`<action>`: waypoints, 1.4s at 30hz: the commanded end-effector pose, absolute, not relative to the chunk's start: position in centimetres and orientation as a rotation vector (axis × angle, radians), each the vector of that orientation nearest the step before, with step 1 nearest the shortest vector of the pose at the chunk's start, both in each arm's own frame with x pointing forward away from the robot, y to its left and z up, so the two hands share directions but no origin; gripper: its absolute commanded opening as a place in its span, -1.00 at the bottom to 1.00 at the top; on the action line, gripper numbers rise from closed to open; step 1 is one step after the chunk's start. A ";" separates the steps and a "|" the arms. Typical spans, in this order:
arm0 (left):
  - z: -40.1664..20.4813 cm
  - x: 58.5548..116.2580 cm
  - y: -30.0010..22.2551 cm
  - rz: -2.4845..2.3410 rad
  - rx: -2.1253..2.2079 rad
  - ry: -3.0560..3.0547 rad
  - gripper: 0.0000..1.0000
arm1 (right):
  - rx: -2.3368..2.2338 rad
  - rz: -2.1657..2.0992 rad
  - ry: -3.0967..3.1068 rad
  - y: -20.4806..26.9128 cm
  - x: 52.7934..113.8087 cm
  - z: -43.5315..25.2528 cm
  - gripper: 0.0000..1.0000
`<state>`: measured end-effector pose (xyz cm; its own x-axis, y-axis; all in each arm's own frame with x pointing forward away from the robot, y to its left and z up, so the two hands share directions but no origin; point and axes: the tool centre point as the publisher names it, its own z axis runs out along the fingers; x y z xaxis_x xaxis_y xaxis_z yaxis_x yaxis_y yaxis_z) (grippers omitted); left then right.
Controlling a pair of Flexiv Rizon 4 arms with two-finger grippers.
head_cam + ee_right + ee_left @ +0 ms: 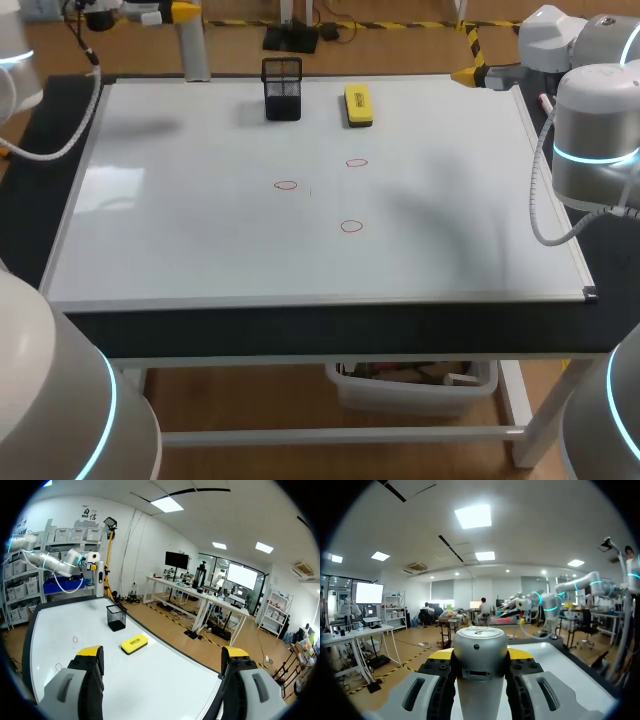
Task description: Pick up the inspection probe, press it on each red-marked spot on the whiteboard one by one, put down the probe, pick up the eraser, and wipe off all the red marks.
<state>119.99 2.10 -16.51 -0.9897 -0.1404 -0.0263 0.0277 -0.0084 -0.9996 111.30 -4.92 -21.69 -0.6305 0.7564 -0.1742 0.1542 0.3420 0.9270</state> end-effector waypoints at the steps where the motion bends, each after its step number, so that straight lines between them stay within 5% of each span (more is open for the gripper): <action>1: -16.9 118.7 2.6 -2.076 -0.255 2.056 -1.00 | 0.793 1.291 2.010 -4.9 111.4 -21.7 1.00; 42: -20.5 118.5 3.9 -2.036 -0.288 2.060 -1.00 | 0.793 1.291 2.010 -4.9 111.4 -21.7 1.00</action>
